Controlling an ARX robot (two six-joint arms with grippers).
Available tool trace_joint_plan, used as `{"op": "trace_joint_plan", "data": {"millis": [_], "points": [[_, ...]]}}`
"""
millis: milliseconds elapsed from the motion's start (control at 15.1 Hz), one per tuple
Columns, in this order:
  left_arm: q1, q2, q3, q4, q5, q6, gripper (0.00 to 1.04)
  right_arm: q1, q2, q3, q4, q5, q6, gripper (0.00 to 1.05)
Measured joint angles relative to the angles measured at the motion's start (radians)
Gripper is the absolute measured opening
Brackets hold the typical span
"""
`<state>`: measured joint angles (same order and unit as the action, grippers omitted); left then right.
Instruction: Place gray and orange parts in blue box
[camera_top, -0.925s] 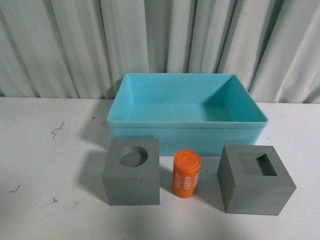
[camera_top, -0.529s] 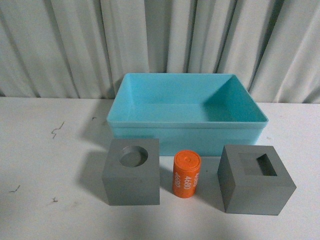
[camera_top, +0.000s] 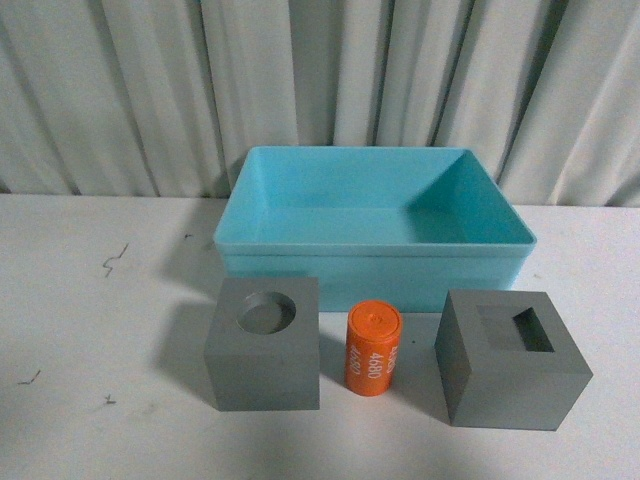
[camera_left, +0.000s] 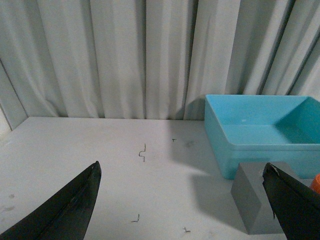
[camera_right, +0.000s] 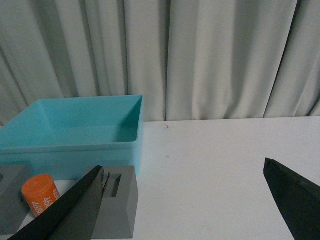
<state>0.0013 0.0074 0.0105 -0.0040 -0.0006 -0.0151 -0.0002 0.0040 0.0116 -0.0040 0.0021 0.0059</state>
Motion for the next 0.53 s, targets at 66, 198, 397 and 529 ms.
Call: {"op": "trace_joint_plan", "data": {"millis": [66,198,397,529], "points": [[0.000,0.000,0.000,0.000,0.000,0.000,0.98,0.000,0.000,0.000,0.000,0.000,0.000,0.98],[0.000,0.000,0.000,0.000,0.000,0.000,0.98,0.000,0.000,0.000,0.000,0.000,0.000,0.98],[0.000,0.000,0.000,0.000,0.000,0.000,0.98,0.000,0.000,0.000,0.000,0.000,0.000,0.98],[0.000,0.000,0.000,0.000,-0.001,0.000,0.98,-0.018,0.137,0.098,-0.251,-0.036,0.058,0.98]]}}
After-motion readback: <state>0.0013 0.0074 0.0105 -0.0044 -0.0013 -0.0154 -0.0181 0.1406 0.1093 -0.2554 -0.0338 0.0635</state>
